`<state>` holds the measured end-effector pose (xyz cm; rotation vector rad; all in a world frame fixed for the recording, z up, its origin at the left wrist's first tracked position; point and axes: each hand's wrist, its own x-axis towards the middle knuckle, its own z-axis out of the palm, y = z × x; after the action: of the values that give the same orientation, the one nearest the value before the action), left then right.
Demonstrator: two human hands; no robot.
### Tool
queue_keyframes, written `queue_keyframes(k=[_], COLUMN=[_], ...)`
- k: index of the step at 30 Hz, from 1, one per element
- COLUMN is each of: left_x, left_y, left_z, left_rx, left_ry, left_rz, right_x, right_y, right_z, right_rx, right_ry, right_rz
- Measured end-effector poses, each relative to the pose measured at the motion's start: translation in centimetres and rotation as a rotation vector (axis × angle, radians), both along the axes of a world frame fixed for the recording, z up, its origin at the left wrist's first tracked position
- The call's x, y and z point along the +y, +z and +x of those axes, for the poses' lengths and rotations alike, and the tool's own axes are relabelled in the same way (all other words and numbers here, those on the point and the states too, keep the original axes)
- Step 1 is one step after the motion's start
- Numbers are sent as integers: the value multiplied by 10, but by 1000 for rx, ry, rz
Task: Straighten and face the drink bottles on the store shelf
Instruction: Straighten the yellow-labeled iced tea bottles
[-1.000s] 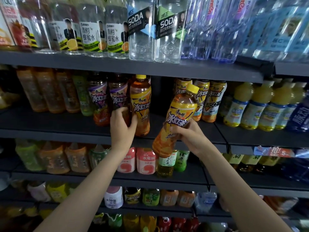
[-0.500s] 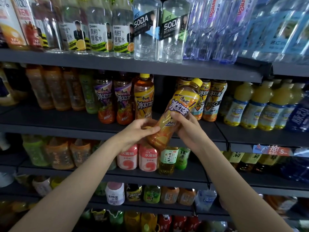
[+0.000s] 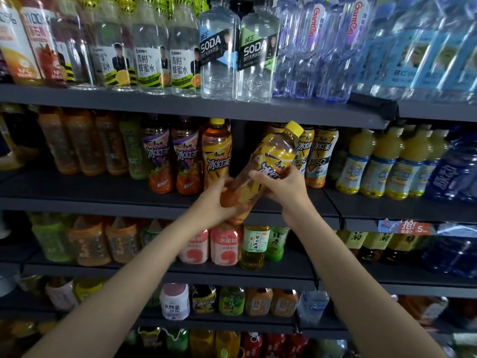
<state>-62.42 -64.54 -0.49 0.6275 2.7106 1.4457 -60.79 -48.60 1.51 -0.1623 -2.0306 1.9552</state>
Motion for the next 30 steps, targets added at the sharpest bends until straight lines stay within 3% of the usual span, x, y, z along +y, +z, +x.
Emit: queue_keyframes(k=[3,5,8,12,15,17,20,22,25,30], left_x=[-19,-22,-8,23,31,24,5,-2,-2,10], left_y=[15,13,8,-1,-2,5,20,21,15,-1], left_z=[1,0,4,12,18,15,11,9,7,7], left_rx=[-545,-629,-503,-116,122,63,-382,-526,-415,46], left_ry=[-245,-304,-198,75,137,42,-217,-296,-238,0], left_rz=[269,361,351,302,224,178,357,439,389,176], right_x=[11,15,13,-4,-9,-2,8,11,12,5], right_y=[8,10,8,6,6,4,3,1,-1,0], right_z=[12,15,16,18,17,13,12,14,13,12], right_rx=[51,82,133,247,279,277,247,251,236,272], right_ry=[175,243,139,15,-86,-95,-8,72,96,-27], right_rz=[-69,-92,94,334,292,197,75,-7,69,257])
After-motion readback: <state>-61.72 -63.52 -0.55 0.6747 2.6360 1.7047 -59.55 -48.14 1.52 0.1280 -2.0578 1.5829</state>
